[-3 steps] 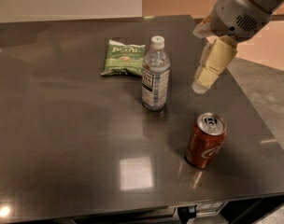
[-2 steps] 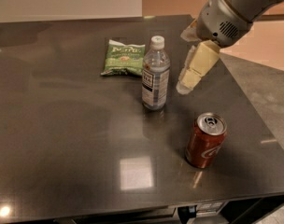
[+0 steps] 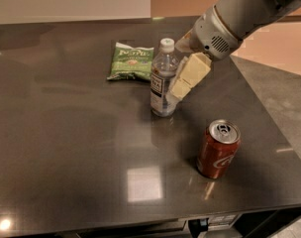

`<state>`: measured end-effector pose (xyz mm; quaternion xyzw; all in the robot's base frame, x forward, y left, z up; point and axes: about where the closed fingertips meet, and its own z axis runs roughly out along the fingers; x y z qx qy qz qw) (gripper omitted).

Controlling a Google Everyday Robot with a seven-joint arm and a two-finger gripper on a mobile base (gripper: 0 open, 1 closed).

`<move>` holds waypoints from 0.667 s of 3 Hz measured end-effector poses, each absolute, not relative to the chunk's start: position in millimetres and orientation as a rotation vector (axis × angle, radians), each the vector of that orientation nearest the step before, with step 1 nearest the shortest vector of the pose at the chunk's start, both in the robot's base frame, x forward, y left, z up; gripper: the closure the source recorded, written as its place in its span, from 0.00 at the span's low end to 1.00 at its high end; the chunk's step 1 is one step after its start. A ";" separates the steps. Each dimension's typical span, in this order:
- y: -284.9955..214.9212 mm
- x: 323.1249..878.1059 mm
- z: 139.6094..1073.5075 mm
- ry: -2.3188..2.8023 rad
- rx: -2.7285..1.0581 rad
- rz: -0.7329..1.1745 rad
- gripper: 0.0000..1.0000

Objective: Knock blue plastic bottle over

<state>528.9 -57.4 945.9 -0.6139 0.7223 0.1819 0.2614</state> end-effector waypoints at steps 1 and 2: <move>-48.9 533.0 938.8 1.928 -1.622 0.529 0.00; -45.1 539.8 934.3 1.920 -1.581 0.544 0.18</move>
Offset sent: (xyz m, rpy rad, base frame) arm 0.0212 0.0131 -0.0182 0.1241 -0.0179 -0.0588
